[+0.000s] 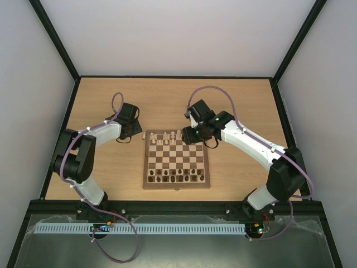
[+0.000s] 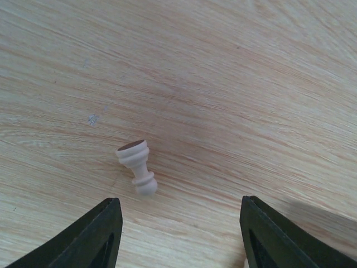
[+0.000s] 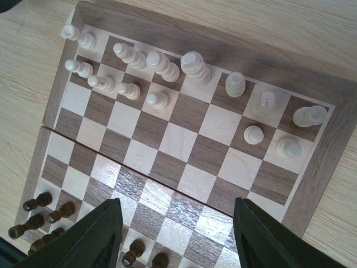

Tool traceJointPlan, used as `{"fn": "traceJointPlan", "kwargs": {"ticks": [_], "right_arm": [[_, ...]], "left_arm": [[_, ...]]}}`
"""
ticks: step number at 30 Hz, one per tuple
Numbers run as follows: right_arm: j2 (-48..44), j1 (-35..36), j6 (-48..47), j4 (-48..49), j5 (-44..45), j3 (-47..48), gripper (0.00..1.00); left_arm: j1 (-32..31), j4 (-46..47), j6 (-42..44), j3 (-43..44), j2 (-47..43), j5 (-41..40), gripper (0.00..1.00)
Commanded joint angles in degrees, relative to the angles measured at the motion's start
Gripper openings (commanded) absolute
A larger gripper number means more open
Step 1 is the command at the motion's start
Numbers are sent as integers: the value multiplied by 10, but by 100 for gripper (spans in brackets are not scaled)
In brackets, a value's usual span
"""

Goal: Set up the chess pieces on the board
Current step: Pick up the chess piece at the center of the board.

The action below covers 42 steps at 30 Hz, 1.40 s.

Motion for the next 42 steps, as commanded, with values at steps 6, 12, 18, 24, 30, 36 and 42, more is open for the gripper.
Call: {"fn": "traceJointPlan", "kwargs": {"ticks": [6,12,18,24,30,36,42], "right_arm": [[-1,4,-9,-5,-6,-12,55],[0,4,-8,-5,-4,-13,55],[-3,4,-10,-2,-2,-18,55],[-3,4,-10,-3,-1,-20,55],[-4,5,-9,-1,0,-23,55],[-6,4,-9,-1,2,-23,55],[-24,4,-7,-6,-14,-8,55]], "left_arm": [[9,21,-1,17,39,-22,57],[15,33,1,19,61,-24,44],[22,40,3,21,82,-27,36],[24,43,8,23,93,-25,26],[25,43,16,28,104,-20,9],[23,20,25,18,67,-4,2],[-4,-47,57,-15,-62,106,2]]}}
